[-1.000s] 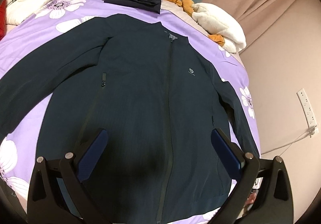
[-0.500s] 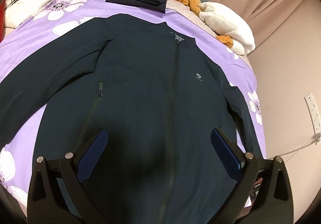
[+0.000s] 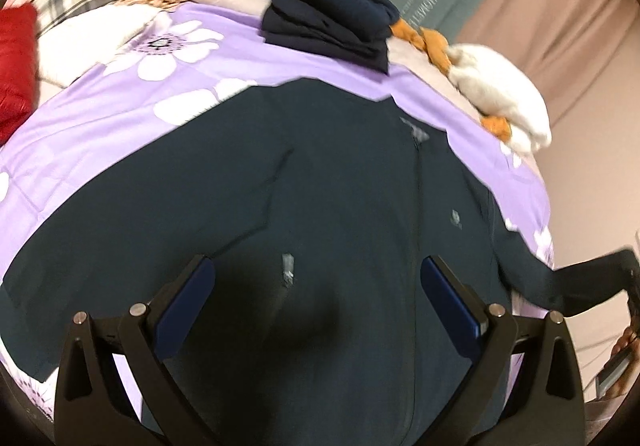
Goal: Fold large clothes
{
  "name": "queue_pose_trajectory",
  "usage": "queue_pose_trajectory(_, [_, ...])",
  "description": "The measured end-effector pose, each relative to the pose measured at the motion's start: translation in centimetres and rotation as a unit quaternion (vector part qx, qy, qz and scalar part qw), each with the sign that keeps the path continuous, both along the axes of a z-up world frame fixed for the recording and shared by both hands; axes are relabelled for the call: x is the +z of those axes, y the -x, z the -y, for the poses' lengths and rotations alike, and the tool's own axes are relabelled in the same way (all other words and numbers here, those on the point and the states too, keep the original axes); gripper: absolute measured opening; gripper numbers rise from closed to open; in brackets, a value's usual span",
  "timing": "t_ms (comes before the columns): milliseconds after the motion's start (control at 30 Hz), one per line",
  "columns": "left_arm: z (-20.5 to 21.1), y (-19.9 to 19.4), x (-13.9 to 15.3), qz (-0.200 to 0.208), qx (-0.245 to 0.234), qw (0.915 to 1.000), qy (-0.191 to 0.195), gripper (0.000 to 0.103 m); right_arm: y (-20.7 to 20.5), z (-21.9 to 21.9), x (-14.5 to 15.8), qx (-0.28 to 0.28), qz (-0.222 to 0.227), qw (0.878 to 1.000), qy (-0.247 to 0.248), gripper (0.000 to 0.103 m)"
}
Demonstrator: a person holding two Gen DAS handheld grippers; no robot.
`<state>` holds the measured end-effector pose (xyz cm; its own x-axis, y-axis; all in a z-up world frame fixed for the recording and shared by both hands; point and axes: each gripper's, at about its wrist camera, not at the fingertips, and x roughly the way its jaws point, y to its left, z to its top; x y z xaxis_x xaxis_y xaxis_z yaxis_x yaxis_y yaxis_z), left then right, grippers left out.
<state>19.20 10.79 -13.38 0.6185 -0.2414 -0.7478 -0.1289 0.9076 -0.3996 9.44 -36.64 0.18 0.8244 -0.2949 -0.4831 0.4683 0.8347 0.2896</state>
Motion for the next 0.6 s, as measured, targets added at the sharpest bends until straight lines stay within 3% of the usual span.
queue_pose_trajectory(100, [-2.8, 0.2, 0.1, 0.007, 0.026, 0.9993, 0.026, 0.103, -3.8, -6.4, 2.0, 0.067, -0.032, 0.995, 0.073, 0.008])
queue_pose_trajectory(167, [-4.4, 0.4, -0.1, 0.006, 0.045, 0.9984, 0.033, 0.103, -6.5, -12.7, 2.0, 0.135, -0.049, 0.981, 0.133, 0.008])
queue_pose_trajectory(267, [-6.6, 0.5, -0.7, -0.003, 0.069, 0.9971, 0.03, 0.103, -9.2, -21.6, -0.8, 0.248, -0.083, 0.947, 0.185, 0.008])
queue_pose_trajectory(400, [-8.8, 0.7, -1.9, -0.016, 0.092, 0.9953, 0.027, 0.103, -11.2, -31.3, -8.0, 0.352, -0.147, 0.887, 0.26, 0.01])
queue_pose_trajectory(467, [-9.6, 0.7, -2.5, -0.022, 0.098, 0.9947, 0.02, 0.103, -11.3, -34.9, -13.3, 0.395, -0.21, 0.846, 0.291, 0.032])
queue_pose_trajectory(500, [-9.9, 0.6, -2.9, -0.027, 0.099, 0.9945, 0.018, 0.103, -11.1, -36.1, -16.0, 0.408, -0.241, 0.827, 0.304, 0.055])
queue_pose_trajectory(533, [-10.0, 0.5, -3.3, -0.033, 0.098, 0.9945, 0.019, 0.103, -11.0, -36.8, -18.0, 0.416, -0.261, 0.814, 0.311, 0.063])
queue_pose_trajectory(600, [-9.9, 0.5, -3.8, -0.036, 0.089, 0.995, 0.027, 0.103, -10.7, -37.0, -20.7, 0.435, -0.293, 0.792, 0.312, 0.063])
